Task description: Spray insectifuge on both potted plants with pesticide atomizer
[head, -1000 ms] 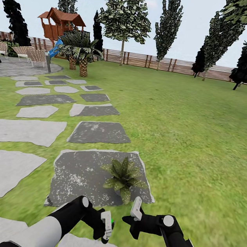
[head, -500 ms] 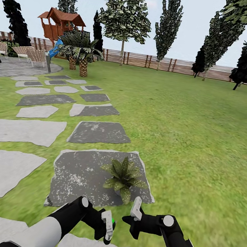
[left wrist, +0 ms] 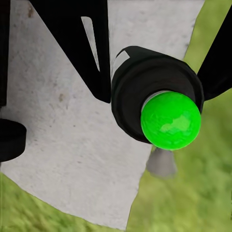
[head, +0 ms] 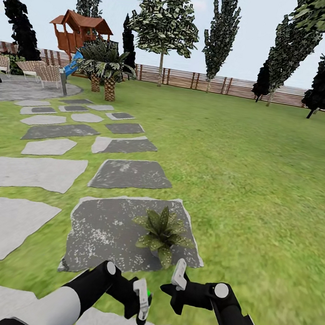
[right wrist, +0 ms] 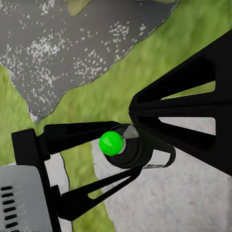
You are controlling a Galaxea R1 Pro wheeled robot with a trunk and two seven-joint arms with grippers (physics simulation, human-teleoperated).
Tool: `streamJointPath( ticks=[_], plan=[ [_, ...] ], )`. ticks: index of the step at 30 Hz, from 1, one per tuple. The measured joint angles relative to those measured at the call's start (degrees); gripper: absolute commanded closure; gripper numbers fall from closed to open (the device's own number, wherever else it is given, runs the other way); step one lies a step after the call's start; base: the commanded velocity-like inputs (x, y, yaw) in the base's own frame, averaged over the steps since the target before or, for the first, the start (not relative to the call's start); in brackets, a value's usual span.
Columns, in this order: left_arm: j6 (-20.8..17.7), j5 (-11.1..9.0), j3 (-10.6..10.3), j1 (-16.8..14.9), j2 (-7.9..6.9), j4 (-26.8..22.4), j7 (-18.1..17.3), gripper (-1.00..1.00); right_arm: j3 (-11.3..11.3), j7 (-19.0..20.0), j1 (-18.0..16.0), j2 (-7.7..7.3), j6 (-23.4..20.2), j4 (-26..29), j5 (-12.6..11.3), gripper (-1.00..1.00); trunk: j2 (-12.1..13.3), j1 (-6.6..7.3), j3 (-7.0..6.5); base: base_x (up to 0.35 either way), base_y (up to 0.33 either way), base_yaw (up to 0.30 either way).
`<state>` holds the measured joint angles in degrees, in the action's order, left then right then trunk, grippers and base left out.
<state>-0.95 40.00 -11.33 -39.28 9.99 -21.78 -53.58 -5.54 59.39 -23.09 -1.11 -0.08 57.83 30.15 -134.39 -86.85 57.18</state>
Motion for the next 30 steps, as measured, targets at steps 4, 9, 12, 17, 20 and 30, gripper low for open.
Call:
streamJointPath(
  ticks=[4,9,12,17,20,30],
  plan=[
    [0.00,-1.02,-0.01,0.00,0.00,0.01,0.08,1.00,0.01,0.00,0.00,0.53,0.00,-0.02,0.00,1.00,0.00,0.00,0.00,0.000,0.000,0.000],
    [0.07,-1.11,0.00,0.00,0.00,0.01,0.09,1.00,-0.09,-0.06,0.00,1.15,-0.08,-0.08,-0.05,1.00,0.00,0.00,0.00,0.000,0.000,0.000],
    [0.14,-3.58,-0.05,0.00,0.00,0.00,-0.03,1.00,-0.09,-0.06,0.00,1.18,-0.05,-0.13,-0.04,1.00,0.00,0.00,0.00,0.000,0.000,0.000],
    [1.81,-5.16,-0.29,0.00,0.00,-0.01,-0.12,1.00,-0.07,-0.06,0.00,1.19,-0.05,-0.24,-0.01,1.00,0.00,0.00,0.00,0.000,0.000,0.000],
    [1.90,-5.21,-0.30,0.00,0.00,-0.01,-0.13,1.00,-0.05,-0.06,0.00,1.19,-0.04,-0.26,0.03,1.00,0.00,0.00,0.00,0.000,0.000,0.000],
    [2.07,-6.49,-0.30,0.00,0.00,-0.01,-0.30,1.00,-0.01,-0.06,0.00,1.19,0.00,-0.42,0.03,1.00,0.00,0.00,0.00,0.000,0.000,0.000]
  ],
)
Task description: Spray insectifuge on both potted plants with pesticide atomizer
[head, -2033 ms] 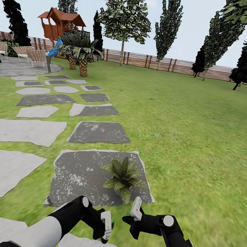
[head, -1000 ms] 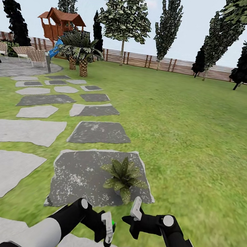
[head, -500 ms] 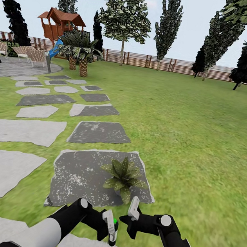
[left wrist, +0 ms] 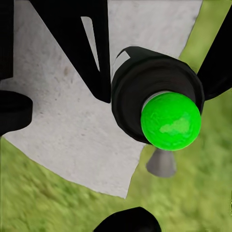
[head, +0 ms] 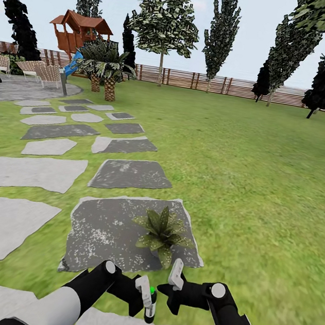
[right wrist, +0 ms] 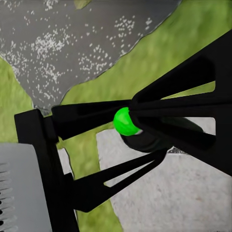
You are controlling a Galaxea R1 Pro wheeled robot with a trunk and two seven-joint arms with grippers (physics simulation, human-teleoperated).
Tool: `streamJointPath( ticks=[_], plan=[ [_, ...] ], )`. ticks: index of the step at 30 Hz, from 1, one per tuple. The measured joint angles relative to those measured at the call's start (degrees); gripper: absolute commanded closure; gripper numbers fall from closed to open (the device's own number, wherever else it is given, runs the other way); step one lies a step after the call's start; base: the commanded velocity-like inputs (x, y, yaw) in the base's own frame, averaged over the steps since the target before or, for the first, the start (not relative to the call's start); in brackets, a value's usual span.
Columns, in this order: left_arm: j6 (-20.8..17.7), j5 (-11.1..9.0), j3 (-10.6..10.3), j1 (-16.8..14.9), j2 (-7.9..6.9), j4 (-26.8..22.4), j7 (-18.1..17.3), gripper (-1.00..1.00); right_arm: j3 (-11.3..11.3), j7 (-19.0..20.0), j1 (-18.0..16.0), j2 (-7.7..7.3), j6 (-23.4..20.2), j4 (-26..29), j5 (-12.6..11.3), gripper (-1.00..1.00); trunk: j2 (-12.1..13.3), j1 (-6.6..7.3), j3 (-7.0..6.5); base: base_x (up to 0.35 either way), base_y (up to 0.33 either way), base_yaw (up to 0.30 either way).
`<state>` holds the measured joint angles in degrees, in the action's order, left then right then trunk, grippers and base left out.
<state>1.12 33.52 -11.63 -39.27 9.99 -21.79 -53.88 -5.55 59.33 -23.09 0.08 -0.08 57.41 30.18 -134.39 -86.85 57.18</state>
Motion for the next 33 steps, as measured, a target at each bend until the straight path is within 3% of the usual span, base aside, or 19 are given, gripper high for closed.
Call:
streamJointPath(
  ticks=[33],
  plan=[
    [2.19,-0.98,-0.03,0.00,0.00,-0.01,-0.51,1.00,0.07,0.01,0.00,-0.07,0.08,-0.23,0.04,1.00,0.00,0.00,0.00,0.000,0.000,0.000]
  ],
)
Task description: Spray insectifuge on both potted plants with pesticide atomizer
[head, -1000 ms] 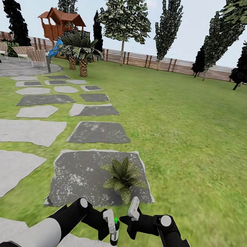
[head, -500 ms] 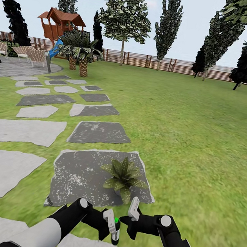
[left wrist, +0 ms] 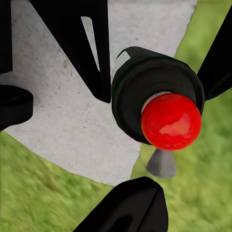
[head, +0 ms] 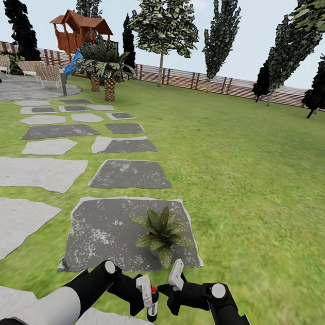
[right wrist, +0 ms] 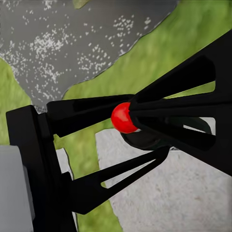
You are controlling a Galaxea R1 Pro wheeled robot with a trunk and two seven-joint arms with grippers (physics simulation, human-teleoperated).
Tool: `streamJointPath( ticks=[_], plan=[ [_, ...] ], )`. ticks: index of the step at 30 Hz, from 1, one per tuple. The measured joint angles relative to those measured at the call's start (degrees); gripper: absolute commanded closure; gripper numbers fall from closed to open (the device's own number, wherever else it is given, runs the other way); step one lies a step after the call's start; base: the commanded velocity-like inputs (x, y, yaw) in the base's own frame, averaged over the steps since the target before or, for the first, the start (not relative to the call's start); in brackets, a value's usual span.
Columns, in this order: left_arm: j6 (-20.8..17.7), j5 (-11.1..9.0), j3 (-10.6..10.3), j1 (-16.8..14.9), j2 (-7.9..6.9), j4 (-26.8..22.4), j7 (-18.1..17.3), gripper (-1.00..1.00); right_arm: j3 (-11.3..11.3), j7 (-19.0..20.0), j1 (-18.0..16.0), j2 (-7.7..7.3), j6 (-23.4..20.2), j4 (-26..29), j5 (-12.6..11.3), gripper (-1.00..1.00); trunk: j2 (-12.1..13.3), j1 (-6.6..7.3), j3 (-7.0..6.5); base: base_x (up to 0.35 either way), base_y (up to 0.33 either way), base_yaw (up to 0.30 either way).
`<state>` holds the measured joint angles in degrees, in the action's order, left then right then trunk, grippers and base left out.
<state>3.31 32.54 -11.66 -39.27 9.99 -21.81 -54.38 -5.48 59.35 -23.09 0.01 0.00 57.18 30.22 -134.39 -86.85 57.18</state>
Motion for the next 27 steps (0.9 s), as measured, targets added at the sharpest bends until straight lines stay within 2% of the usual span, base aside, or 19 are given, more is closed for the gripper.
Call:
streamJointPath(
  ticks=[5,8,9,10,12,14,18,19,21,22,24,26,27],
  plan=[
    [-0.08,-0.26,-0.02,-0.02,0.00,0.00,0.00,1.00,0.02,0.00,0.00,0.01,0.00,0.03,-0.03,1.00,0.00,0.00,0.00,0.000,0.000,0.000],
    [-0.44,0.43,-0.36,-0.03,0.00,0.58,0.57,1.00,0.03,0.07,0.00,-0.01,0.00,0.04,0.00,1.00,0.00,0.00,0.00,0.000,0.000,0.000],
    [-0.51,1.19,-1.02,-0.05,0.00,1.31,0.81,1.00,0.03,0.08,0.00,-0.01,0.00,0.04,0.03,1.00,0.00,0.00,0.00,0.000,0.000,0.000],
    [-0.79,4.43,-3.16,-0.04,-0.01,2.35,2.31,1.00,0.04,0.09,0.00,-0.01,0.00,0.04,0.05,1.00,0.00,0.00,0.01,0.000,0.000,0.000],
    [-2.01,5.68,-3.62,-0.01,-0.25,2.80,4.16,1.00,0.04,0.09,0.00,-0.01,0.00,0.02,0.01,1.00,0.00,0.00,0.00,0.000,0.000,0.000],
    [-3.25,6.19,-3.80,-0.01,-3.21,3.03,4.69,1.00,0.04,0.09,0.00,-0.01,0.00,-0.06,0.07,1.00,0.00,0.00,0.00,0.000,0.000,0.000],
    [-3.18,5.98,-3.66,-0.01,-7.55,4.16,4.89,1.00,0.19,0.09,0.00,-0.01,0.00,-0.13,0.22,1.00,0.00,0.00,0.00,0.000,0.000,0.000],
    [-2.98,5.82,-3.53,-0.01,-9.02,5.20,4.93,1.00,0.25,0.10,0.00,-0.05,0.00,-0.15,0.27,1.00,0.00,0.00,0.00,0.000,0.000,0.000],
    [-2.25,4.81,-3.40,0.16,-11.58,7.26,5.35,1.00,0.34,0.06,0.00,-0.21,0.00,-0.26,0.34,1.00,0.00,0.00,0.00,0.000,0.000,0.000],
    [-1.71,3.84,-3.30,0.42,-12.29,7.93,5.90,1.00,0.36,0.03,0.00,-0.29,0.00,-0.46,0.36,1.00,0.00,0.00,0.00,0.000,0.000,0.000],
    [0.21,-0.12,-3.00,1.86,-13.37,9.49,9.97,1.00,0.41,-0.05,0.01,-0.39,0.05,-2.49,0.38,1.00,0.00,0.00,0.01,0.000,0.000,0.000],
    [1.12,-4.82,-2.73,3.90,-13.64,10.05,15.96,1.00,0.50,-0.20,0.01,-0.41,0.07,-5.29,0.39,1.00,0.00,0.00,0.01,0.000,0.000,0.000],
    [1.29,-6.89,-2.63,4.87,-13.67,10.15,18.54,1.00,0.53,-0.25,0.00,-0.42,0.11,-6.57,0.37,-1.00,0.00,0.00,0.01,0.000,0.000,0.000]
  ],
)
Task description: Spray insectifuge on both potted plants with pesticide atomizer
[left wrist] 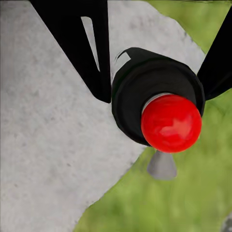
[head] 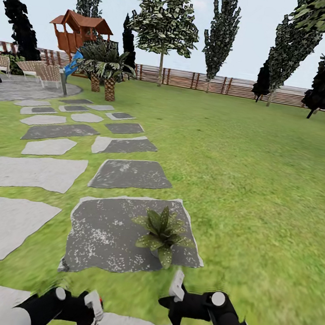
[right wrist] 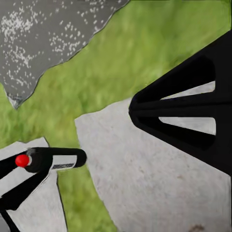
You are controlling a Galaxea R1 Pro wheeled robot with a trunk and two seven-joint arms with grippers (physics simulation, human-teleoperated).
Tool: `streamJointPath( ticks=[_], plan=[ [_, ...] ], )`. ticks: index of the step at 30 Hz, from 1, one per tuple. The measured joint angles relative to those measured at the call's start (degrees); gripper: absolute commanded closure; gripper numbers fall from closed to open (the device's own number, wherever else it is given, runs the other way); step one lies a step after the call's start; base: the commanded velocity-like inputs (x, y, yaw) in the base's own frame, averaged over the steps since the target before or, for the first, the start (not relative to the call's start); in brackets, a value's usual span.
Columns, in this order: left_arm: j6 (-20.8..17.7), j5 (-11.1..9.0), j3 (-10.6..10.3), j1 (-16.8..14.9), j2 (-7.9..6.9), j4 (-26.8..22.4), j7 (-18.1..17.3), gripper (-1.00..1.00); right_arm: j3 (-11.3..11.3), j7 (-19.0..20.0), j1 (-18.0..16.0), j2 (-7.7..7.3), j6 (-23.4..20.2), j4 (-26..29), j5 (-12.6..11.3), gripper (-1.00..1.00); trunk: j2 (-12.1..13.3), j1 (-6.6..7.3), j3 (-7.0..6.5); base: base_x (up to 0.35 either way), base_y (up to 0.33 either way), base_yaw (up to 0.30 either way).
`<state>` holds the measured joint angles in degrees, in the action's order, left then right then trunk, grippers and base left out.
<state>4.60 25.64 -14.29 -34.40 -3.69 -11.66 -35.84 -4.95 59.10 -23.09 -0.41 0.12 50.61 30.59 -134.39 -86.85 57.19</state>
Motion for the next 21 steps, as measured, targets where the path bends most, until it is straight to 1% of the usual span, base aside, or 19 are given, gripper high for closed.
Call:
streamJointPath(
  ticks=[1,2,3,4,5,6,8,9,10,11,12,13,15,16,17,18,19,20,21],
  plan=[
    [0.09,-2.07,0.09,0.79,-0.04,0.04,2.09,1.00,0.01,-0.05,0.00,0.00,0.04,-1.11,-0.01,-1.00,0.00,0.00,0.00,0.000,0.000,0.000],
    [0.15,-5.30,0.15,1.55,-0.07,0.09,4.36,1.00,0.01,-0.18,0.00,-0.04,0.09,-2.16,-0.01,-1.00,0.00,0.00,0.00,0.000,0.000,0.000],
    [0.19,-7.33,0.19,1.97,-0.10,0.11,5.56,1.00,0.00,-0.45,0.01,-0.06,0.10,-2.46,-0.03,-1.00,0.00,0.00,0.00,0.000,0.000,0.000],
    [0.46,-10.62,0.20,2.80,-0.14,0.09,7.60,1.00,0.00,-1.20,0.04,-0.12,0.15,-2.71,-0.06,-1.00,0.00,0.00,0.00,0.000,0.000,0.000],
    [1.83,-14.59,0.33,3.85,-0.16,0.09,10.53,1.00,-0.03,-2.41,0.07,-0.15,0.17,-2.88,-0.05,-1.00,0.00,0.00,0.00,0.000,0.000,0.000],
    [3.86,-17.19,0.40,4.81,-0.17,0.07,13.35,1.00,-0.04,-3.39,0.09,-0.20,0.15,-2.97,-0.04,-1.00,0.00,0.00,0.00,0.000,0.000,0.000],
    [6.24,-20.45,0.54,6.26,-0.18,0.08,19.51,1.00,-0.05,-6.14,0.26,-0.41,0.24,-4.41,0.00,-1.00,0.00,0.00,0.00,0.000,0.000,0.000],
    [6.63,-21.30,0.60,6.53,-0.17,0.10,21.79,1.00,-0.05,-7.98,0.29,-0.45,0.36,-5.77,-0.04,-1.00,0.00,0.00,0.00,0.000,0.000,0.000],
    [7.00,-22.49,0.68,7.02,-0.15,0.10,24.78,1.00,-0.06,-11.40,0.32,-0.49,0.90,-8.10,-0.14,-1.00,0.00,0.00,0.00,0.000,0.000,0.000],
    [7.13,-23.20,0.67,7.30,-0.10,0.07,26.36,1.00,-0.05,-15.07,0.34,-0.54,2.11,-10.50,-0.37,-1.00,0.00,0.00,0.00,0.000,0.000,0.000],
    [7.19,-24.01,0.69,7.58,-0.03,0.10,27.87,1.00,-0.06,-17.34,0.37,-0.54,3.34,-12.14,-0.50,-1.00,0.00,0.00,0.00,0.000,0.000,0.000],
    [7.20,-24.72,0.71,7.79,-0.01,0.14,28.72,1.00,-0.06,-20.12,0.41,-0.53,5.47,-14.50,-0.53,-1.00,0.00,0.00,0.00,0.000,0.000,0.000],
    [7.22,-25.94,0.79,8.05,0.01,0.18,29.34,1.00,-0.06,-24.23,0.42,-0.50,8.35,-18.43,-0.60,-1.00,0.00,0.00,0.00,0.000,0.000,0.000],
    [7.25,-27.00,0.89,8.16,0.02,0.19,29.79,1.00,-0.06,-26.91,0.43,-0.46,9.16,-20.45,-0.67,-1.00,0.00,0.00,0.00,0.000,0.000,0.000],
    [7.35,-28.56,0.97,8.45,0.02,0.18,30.70,1.00,-0.06,-30.19,0.44,-0.31,9.67,-22.33,-0.71,-1.00,0.00,0.00,0.00,0.000,0.000,0.000],
    [7.61,-31.43,1.10,9.00,0.00,0.10,32.75,1.00,-0.07,-36.77,0.50,-0.20,11.04,-24.65,-1.01,-1.00,0.00,0.00,0.00,0.000,0.000,0.000],
    [7.81,-33.48,1.10,9.25,-0.06,0.05,34.22,1.00,-0.06,-42.27,0.68,-0.18,13.11,-26.21,-1.56,-1.00,0.00,0.00,0.00,0.000,0.000,0.000],
    [8.22,-34.63,1.13,9.42,-0.11,0.04,35.01,1.00,-0.04,-46.17,1.05,-0.14,15.32,-27.41,-2.22,-1.00,0.00,0.00,0.00,0.000,0.000,0.000],
    [9.46,-35.98,1.28,9.67,-0.23,0.07,35.92,1.00,0.02,-52.01,1.77,-0.14,19.60,-29.69,-3.77,-1.00,0.00,0.00,0.00,0.000,0.000,0.000]
  ],
)
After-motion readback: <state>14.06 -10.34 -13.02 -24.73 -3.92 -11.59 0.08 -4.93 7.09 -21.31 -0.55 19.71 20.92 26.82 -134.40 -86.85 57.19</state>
